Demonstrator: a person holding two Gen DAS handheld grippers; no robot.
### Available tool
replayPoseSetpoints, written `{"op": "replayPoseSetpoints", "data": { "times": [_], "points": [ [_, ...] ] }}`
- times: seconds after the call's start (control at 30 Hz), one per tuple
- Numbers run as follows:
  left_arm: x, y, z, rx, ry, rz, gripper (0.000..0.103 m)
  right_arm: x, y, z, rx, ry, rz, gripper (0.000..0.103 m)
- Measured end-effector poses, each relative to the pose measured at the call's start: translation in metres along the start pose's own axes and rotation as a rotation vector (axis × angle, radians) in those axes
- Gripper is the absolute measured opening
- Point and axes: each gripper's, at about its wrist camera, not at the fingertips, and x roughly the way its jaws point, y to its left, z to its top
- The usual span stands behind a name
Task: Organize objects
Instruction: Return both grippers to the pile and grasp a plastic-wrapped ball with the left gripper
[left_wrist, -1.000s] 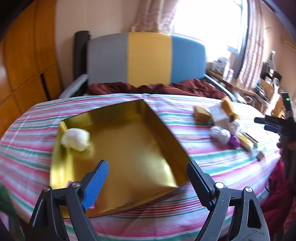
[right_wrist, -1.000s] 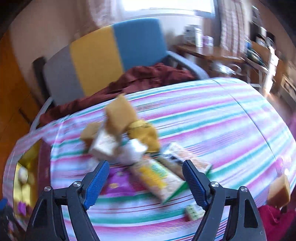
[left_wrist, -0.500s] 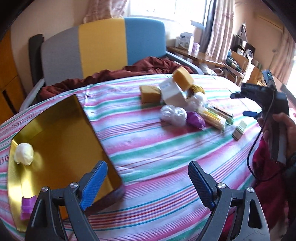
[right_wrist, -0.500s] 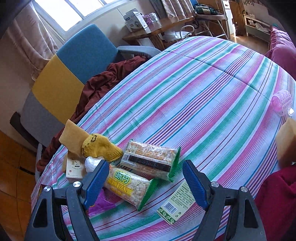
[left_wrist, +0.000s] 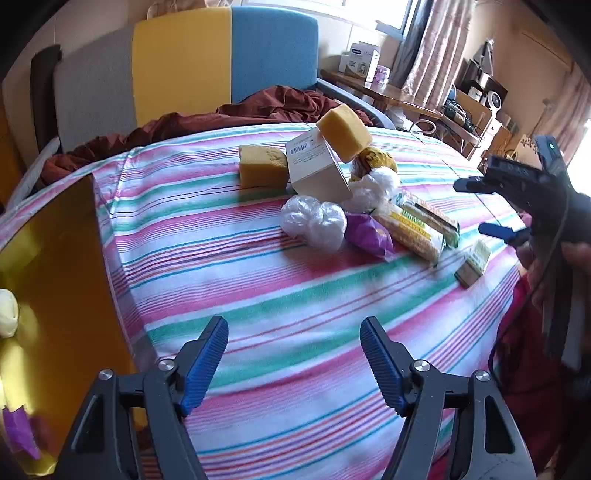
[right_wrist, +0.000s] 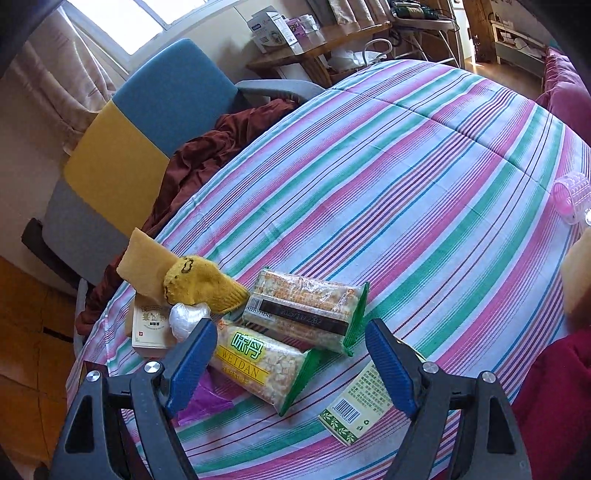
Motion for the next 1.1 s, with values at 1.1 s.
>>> {"op": "replayPoseSetpoints", "data": {
  "times": [1.1],
  "points": [
    [0.083, -0.006, 0.037, -0.033, -0.034, 0.015, 0.037, -0.003, -0.014, 0.008, 0.063, -0.028, 0.002, 0.086]
  ]
}}
